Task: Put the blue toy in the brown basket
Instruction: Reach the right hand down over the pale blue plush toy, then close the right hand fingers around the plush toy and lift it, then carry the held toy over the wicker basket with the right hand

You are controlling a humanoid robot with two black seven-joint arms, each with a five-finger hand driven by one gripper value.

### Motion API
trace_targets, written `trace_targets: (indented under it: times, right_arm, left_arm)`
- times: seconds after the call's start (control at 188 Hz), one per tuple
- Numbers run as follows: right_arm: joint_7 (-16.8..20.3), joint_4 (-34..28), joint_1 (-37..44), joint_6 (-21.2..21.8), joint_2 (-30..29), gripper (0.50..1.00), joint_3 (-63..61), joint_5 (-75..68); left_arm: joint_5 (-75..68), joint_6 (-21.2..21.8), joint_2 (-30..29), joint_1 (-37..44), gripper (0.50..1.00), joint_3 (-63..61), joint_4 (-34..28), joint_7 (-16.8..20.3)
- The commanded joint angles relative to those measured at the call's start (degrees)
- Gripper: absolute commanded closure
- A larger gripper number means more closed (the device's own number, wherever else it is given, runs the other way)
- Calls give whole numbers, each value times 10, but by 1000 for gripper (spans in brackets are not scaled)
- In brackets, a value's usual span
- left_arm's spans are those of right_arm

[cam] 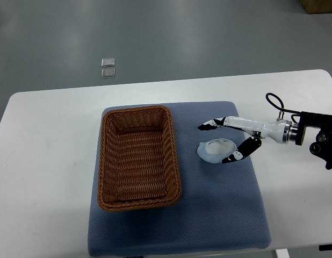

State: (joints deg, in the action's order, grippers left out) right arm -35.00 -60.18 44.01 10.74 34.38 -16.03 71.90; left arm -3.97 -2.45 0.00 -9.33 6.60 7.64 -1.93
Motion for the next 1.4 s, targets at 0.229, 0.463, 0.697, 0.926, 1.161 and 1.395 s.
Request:
trace_targets:
  times: [0.229,0.463,0.697,0.926,1.161,1.395]
  right_arm:
    - [0,15,-1,-54,-5,634,42,32]
    - [12,33,-2,-82,-29,709,43,41]
    - [13,37,0,-93,-30,942,43,41]
    - [13,37,27,-94,-30,1000,39,39]
    - [13,37,92,-85,-31,1000,39,29]
    - [12,47,148,-55,-81,1000,52,29]
  left_arm:
    - [-1,0,0,-1,500,-2,1,0]
    - [-1,0,0,-2,500,-2,1,0]
    - [-1,0,0,-2,500,-2,2,0]
    - [0,0,0,-2,500,-2,2,0]
    - [0,0,0,-2,500,-2,1,0]
    - [1,0,0,-2,500,-2,0,0]
